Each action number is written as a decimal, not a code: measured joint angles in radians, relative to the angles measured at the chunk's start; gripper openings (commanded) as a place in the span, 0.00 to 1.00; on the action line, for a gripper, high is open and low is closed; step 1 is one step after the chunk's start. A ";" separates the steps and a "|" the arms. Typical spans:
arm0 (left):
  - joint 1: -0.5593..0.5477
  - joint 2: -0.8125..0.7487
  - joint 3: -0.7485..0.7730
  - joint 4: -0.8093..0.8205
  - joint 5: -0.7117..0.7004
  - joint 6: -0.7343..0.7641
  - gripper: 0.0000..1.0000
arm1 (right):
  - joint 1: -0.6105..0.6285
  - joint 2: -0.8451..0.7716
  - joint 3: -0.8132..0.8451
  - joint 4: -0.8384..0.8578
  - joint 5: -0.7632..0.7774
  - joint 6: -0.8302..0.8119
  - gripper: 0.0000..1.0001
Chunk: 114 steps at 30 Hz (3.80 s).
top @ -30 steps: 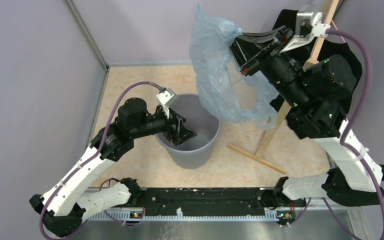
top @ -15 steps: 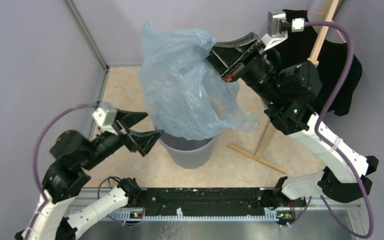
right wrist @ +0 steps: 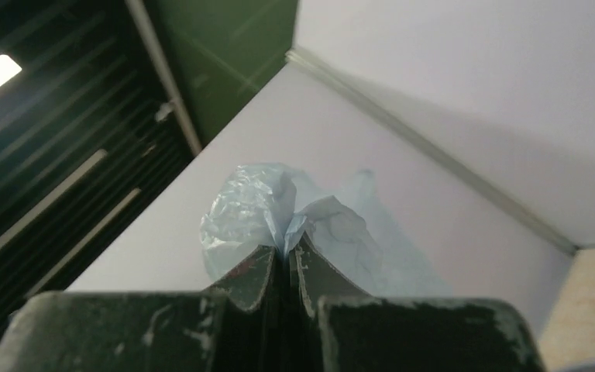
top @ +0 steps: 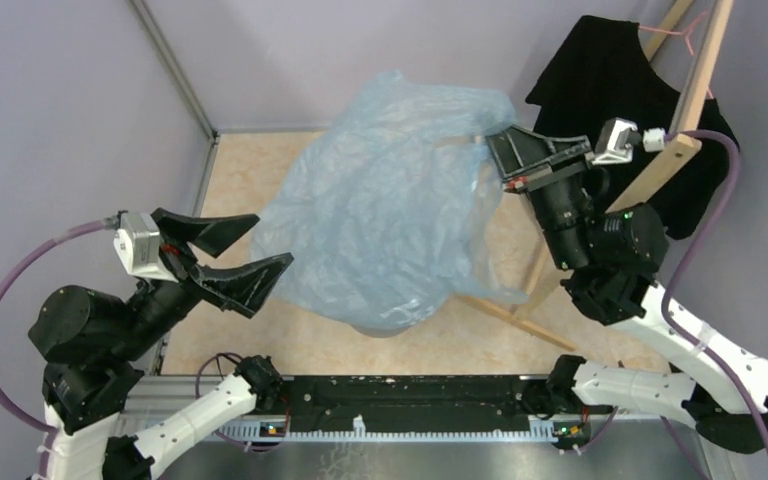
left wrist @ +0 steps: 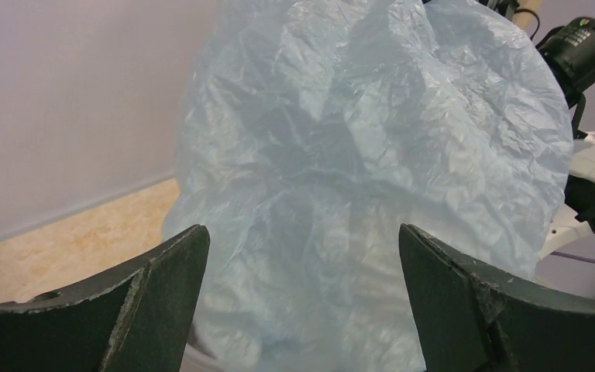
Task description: Put the trash bags into the trash bin
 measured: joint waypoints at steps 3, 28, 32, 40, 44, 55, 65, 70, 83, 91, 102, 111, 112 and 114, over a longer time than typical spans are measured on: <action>0.000 0.036 0.024 -0.002 0.016 -0.008 0.96 | -0.004 -0.075 -0.098 0.009 0.142 -0.051 0.00; 0.000 0.567 -0.309 0.144 -0.005 -0.129 0.63 | -0.006 0.055 -0.072 -0.075 -0.035 -0.542 0.00; 0.000 0.612 -0.385 0.144 0.029 -0.145 0.78 | -0.006 0.085 -0.045 -0.123 -0.158 -0.601 0.00; 0.000 0.456 -0.249 0.008 -0.026 -0.053 0.99 | -0.006 0.135 -0.063 -0.241 -0.243 -0.703 0.00; 0.000 0.340 -0.093 -0.050 -0.016 0.010 0.99 | -0.006 0.152 -0.050 -0.250 -0.234 -0.734 0.00; 0.000 0.252 -0.238 0.111 0.468 -0.056 0.99 | -0.006 0.228 0.004 -0.222 -0.253 -0.742 0.00; -0.002 0.429 -0.356 0.195 0.196 -0.200 0.47 | -0.006 0.257 -0.007 -0.022 -0.300 -0.700 0.00; -0.001 0.426 -0.388 0.217 -0.039 -0.213 0.43 | -0.006 0.275 -0.064 -0.024 -0.332 -0.700 0.00; 0.007 0.507 -0.344 0.054 -0.043 -0.129 0.99 | -0.006 0.314 -0.135 -0.049 -0.320 -0.731 0.00; -0.001 0.373 -0.066 -0.232 -0.136 -0.066 0.99 | -0.006 0.314 -0.136 -0.124 -0.260 -0.771 0.00; 0.000 0.353 -0.152 -0.312 -0.446 -0.094 0.84 | 0.001 0.299 -0.135 -0.284 -0.254 -0.718 0.00; 0.096 0.419 -0.303 -0.122 -0.513 -0.011 0.50 | 0.003 0.226 -0.125 -0.337 -0.181 -0.677 0.00; 0.121 0.419 -0.310 -0.097 -0.509 0.000 0.47 | 0.003 0.230 -0.116 -0.336 -0.172 -0.673 0.00; 0.173 0.425 -0.322 -0.051 -0.490 0.023 0.42 | 0.003 0.244 -0.095 -0.330 -0.161 -0.669 0.00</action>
